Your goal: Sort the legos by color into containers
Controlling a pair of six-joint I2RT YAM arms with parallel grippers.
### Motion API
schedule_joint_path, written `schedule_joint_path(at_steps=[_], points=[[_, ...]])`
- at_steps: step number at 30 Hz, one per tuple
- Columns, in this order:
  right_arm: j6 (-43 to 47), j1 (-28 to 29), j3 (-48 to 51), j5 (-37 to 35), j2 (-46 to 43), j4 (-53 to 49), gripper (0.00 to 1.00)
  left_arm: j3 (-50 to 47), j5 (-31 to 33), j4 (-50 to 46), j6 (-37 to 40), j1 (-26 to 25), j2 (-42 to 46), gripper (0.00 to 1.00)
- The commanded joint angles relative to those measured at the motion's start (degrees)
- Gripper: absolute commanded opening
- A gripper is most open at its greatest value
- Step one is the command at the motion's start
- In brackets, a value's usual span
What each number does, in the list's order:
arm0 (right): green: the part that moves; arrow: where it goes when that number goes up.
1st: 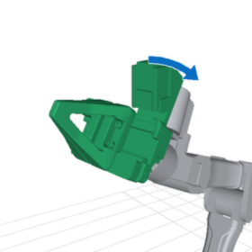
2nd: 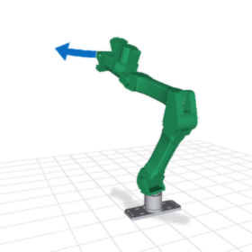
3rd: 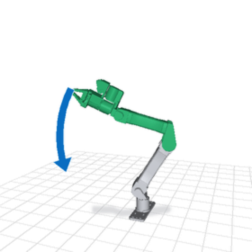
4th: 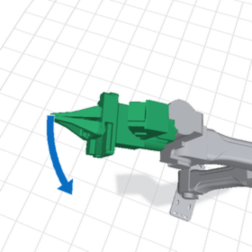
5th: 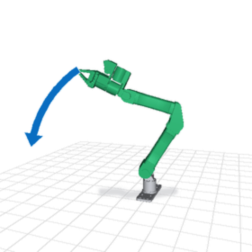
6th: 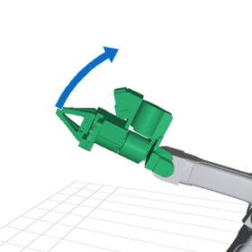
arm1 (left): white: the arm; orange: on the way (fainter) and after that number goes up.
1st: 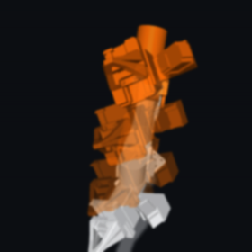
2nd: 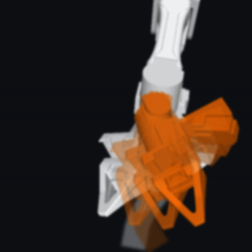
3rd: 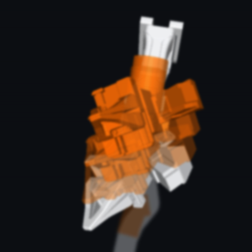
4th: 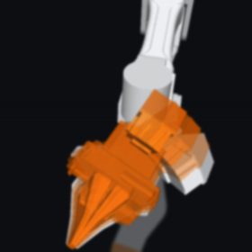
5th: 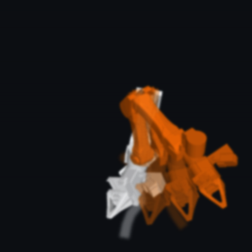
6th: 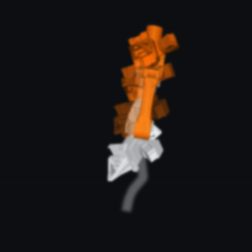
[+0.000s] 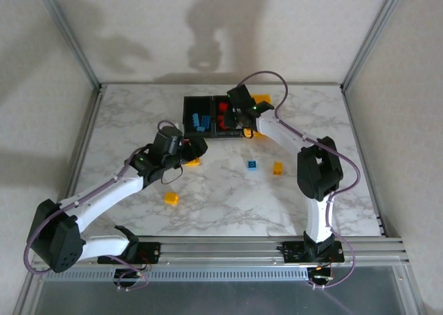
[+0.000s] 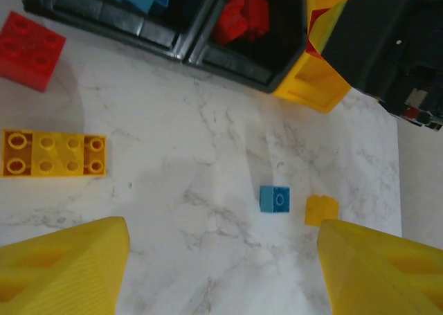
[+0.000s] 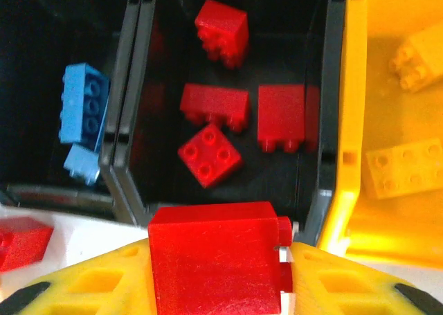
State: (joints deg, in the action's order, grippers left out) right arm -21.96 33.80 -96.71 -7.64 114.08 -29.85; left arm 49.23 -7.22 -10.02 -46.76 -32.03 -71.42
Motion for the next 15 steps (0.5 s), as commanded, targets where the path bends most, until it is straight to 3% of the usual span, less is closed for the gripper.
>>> schedule_joint_path(at_steps=[1,15], points=[[1.2,-1.0,-5.7,-0.4,4.5,-2.2,0.44,2.3,1.8,0.8,-0.3,1.5,-1.7,0.72],[2.0,-2.5,-28.8,-1.3,23.1,-7.5,0.45,2.7,0.7,1.4,-0.3,2.4,-3.1,0.72]])
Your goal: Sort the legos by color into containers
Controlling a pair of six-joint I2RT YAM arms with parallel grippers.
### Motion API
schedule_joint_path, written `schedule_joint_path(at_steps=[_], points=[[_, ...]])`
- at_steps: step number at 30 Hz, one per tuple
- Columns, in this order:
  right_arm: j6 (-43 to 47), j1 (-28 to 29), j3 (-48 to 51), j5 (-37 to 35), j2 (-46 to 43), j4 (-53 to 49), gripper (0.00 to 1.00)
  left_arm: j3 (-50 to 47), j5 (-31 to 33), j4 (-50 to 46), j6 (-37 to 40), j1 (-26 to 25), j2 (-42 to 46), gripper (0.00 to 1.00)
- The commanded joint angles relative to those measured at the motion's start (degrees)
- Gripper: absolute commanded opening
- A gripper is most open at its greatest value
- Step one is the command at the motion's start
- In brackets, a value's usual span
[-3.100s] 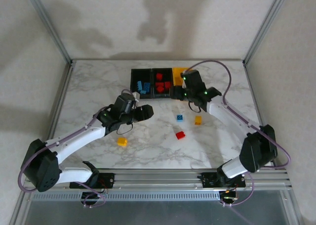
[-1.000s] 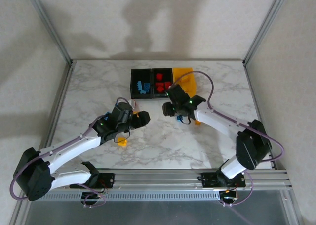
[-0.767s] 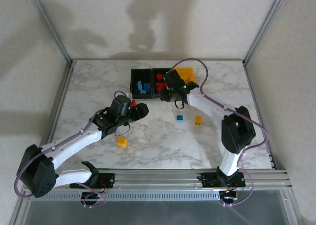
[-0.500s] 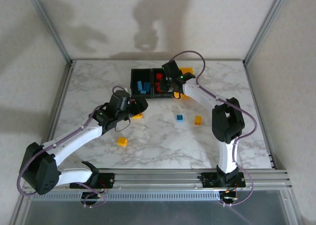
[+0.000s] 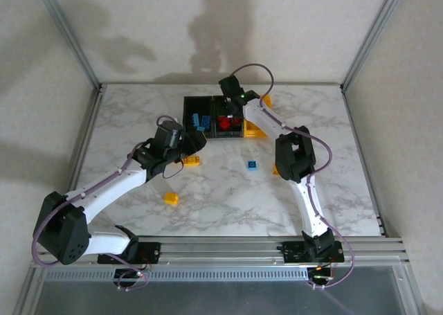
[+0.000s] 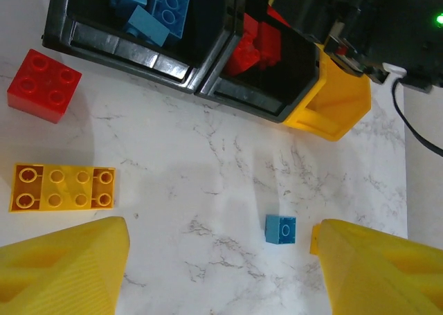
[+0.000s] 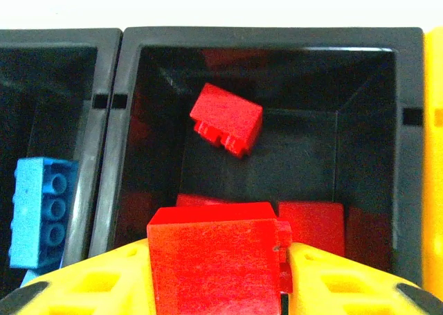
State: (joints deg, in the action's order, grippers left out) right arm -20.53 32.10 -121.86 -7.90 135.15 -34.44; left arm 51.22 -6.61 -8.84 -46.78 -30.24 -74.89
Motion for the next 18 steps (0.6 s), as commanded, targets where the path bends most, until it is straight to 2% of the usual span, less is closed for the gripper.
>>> schedule_joint_path(at_steps=[1,14,18], points=[[0.5,-0.9,-4.3,-1.0,2.5,-2.9,0.45,0.4,0.1,0.2,-0.4,0.8,0.5,0.72],[0.2,-1.4,-7.6,0.3,5.1,-2.7,0.57,-1.9,-0.3,0.8,-0.7,1.5,1.5,0.72],[0.2,-1.4,-7.9,0.7,4.4,-2.7,0.58,-2.3,-0.3,0.7,-0.9,1.5,1.9,0.72]])
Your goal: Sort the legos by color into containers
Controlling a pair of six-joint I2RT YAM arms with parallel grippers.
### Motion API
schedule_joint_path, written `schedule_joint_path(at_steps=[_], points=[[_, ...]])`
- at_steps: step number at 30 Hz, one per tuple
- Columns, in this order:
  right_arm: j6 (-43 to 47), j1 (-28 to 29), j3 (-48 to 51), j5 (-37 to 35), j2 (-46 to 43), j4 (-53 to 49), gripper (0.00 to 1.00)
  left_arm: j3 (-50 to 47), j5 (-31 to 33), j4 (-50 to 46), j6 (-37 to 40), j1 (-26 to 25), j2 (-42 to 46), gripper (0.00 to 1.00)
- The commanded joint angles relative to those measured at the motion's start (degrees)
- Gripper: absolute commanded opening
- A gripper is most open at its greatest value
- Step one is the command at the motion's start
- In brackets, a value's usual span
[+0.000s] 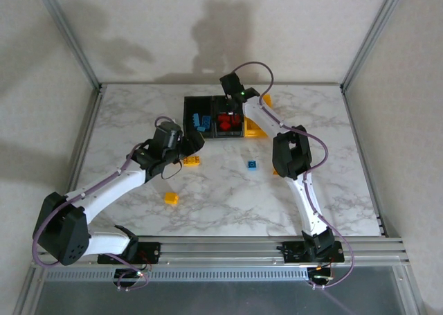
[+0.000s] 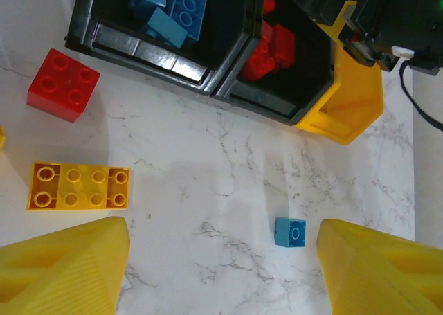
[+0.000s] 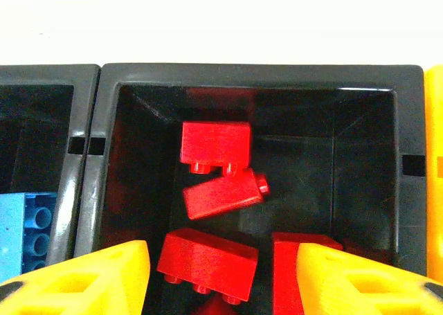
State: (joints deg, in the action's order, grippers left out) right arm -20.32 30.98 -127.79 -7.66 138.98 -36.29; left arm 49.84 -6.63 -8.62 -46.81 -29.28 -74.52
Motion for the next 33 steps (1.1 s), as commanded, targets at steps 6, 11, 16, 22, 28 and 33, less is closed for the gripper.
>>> schedule_joint_path(at_steps=[6,11,16,22,28,33], points=[[0.4,0.3,1.8,0.9,-4.7,1.0,0.57,-0.8,0.7,-1.4,-0.2,0.6,2.6,0.72],[0.9,1.1,13.5,0.3,-15.3,5.9,0.57,0.3,2.1,-6.0,2.0,0.6,2.7,0.72],[0.6,1.5,26.2,1.5,-26.8,10.3,0.57,0.0,3.8,-8.6,2.8,0.5,3.3,0.72],[0.1,3.1,41.7,4.4,-39.5,15.5,0.57,0.4,11.5,-14.3,1.6,1.1,3.9,0.70],[0.2,5.5,57.9,9.5,-51.1,20.8,0.57,-0.2,16.6,-18.5,2.5,7.5,2.5,0.73],[-0.8,6.7,66.3,10.2,-57.6,21.0,0.57,-0.3,17.0,-17.1,7.1,14.2,-0.6,0.90]])
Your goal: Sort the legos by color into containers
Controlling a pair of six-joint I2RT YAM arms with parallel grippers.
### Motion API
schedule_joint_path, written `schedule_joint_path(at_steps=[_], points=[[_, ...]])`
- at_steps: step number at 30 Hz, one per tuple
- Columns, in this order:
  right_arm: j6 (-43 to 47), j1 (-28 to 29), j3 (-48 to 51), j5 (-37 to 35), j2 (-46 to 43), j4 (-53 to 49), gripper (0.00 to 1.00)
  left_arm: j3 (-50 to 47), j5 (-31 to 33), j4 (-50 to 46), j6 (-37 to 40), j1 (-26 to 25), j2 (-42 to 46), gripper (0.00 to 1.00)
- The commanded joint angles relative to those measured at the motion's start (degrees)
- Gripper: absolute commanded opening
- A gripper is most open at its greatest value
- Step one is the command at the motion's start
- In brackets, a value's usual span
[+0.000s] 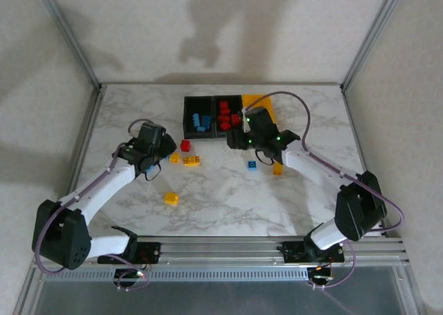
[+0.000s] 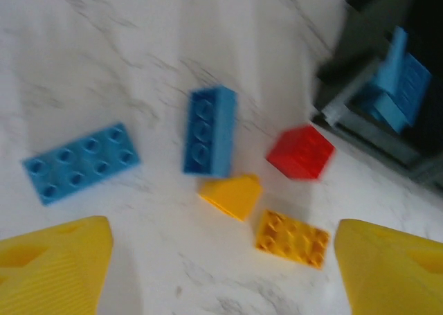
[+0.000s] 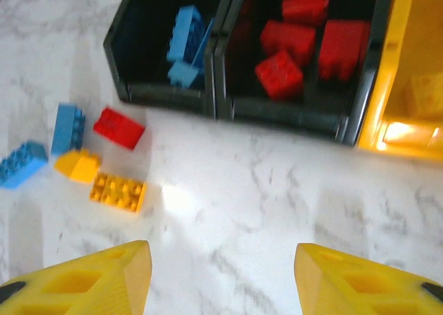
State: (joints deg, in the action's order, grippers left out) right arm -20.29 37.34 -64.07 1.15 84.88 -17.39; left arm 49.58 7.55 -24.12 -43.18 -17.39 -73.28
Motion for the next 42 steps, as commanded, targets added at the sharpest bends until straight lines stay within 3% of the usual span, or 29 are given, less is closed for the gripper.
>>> schedule_joint_path(at_steps=[1,14,24,34,37,40,42], points=[[-1.0,0.4,3.9,1.3,-4.6,2.0,0.57,0.1,2.0,-0.8,4.4,3.7,-2.9,0.93],[-1.6,0.4,9.6,0.1,-10.1,0.8,0.56,-3.4,-11.9,17.4,7.7,15.9,-15.0,0.98],[-1.5,0.3,9.9,-0.7,-10.0,0.5,0.56,-10.5,-19.1,22.3,8.0,16.4,-13.0,0.91],[-2.0,0.3,9.8,-0.8,-8.2,1.0,0.56,-15.9,-11.9,17.3,7.6,12.3,-6.0,0.77],[-2.3,0.3,9.3,-0.8,-7.2,0.8,0.56,-15.4,-9.4,16.0,8.1,10.7,-7.4,0.63],[-2.5,0.3,9.2,-0.9,-7.1,0.4,0.55,-14.6,-7.4,14.7,7.9,10.5,-9.3,0.60],[-2.6,0.3,9.3,-1.1,-7.6,0.2,0.55,-13.8,-5.8,13.5,8.0,10.5,-10.7,0.52]])
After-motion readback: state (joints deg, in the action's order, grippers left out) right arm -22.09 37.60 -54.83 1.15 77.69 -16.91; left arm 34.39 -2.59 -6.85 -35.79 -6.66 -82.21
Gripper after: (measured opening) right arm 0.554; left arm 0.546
